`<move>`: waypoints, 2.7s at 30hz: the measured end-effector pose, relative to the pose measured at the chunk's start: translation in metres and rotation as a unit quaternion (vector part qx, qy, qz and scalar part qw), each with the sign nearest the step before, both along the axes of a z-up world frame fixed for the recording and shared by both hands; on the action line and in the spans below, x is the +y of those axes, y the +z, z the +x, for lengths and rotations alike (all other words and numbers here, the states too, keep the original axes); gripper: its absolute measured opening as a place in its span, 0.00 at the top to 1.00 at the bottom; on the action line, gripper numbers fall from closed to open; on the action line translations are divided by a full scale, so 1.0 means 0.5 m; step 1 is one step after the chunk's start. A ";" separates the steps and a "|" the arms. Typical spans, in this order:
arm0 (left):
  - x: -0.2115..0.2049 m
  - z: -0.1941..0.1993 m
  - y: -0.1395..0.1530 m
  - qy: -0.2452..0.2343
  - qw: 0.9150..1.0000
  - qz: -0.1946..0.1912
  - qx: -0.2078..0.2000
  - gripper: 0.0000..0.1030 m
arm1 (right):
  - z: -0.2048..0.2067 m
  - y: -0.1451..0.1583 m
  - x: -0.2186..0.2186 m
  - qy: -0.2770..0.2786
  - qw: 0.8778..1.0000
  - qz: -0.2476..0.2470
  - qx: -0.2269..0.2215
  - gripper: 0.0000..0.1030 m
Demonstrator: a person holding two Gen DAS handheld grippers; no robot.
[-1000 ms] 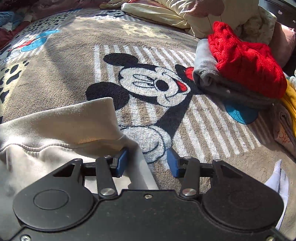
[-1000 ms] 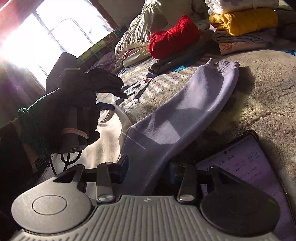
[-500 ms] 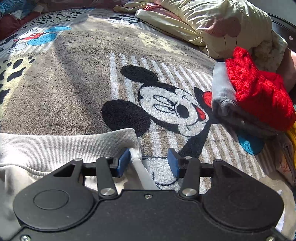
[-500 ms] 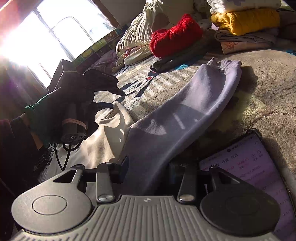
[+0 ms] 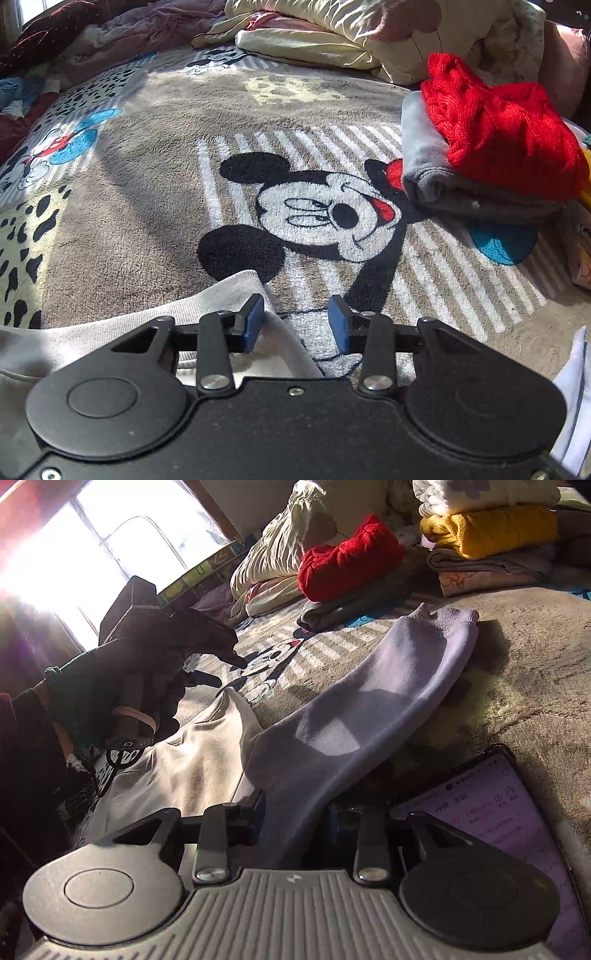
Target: Fold clothes
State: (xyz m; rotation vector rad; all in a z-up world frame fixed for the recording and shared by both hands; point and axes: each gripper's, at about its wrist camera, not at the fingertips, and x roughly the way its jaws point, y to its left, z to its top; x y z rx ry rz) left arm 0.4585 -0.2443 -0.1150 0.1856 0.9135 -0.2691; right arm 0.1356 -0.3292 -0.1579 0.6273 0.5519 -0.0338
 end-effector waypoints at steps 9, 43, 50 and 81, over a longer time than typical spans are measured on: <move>-0.005 -0.006 -0.035 0.001 0.997 0.071 -0.017 0.82 | 0.002 0.004 0.006 0.012 1.000 -0.013 -0.007 0.70; 0.268 0.011 0.012 -0.065 0.977 -0.202 0.002 0.91 | -0.063 0.046 0.357 0.179 0.885 -0.412 -0.122 0.95; 0.288 0.017 0.004 -0.068 0.974 -0.217 0.003 0.91 | -0.059 0.041 0.378 0.199 0.883 -0.408 -0.123 0.95; 0.346 -0.016 -0.045 0.035 0.973 -0.225 -0.027 0.92 | -0.013 0.015 0.356 0.250 0.900 -0.348 -0.078 0.94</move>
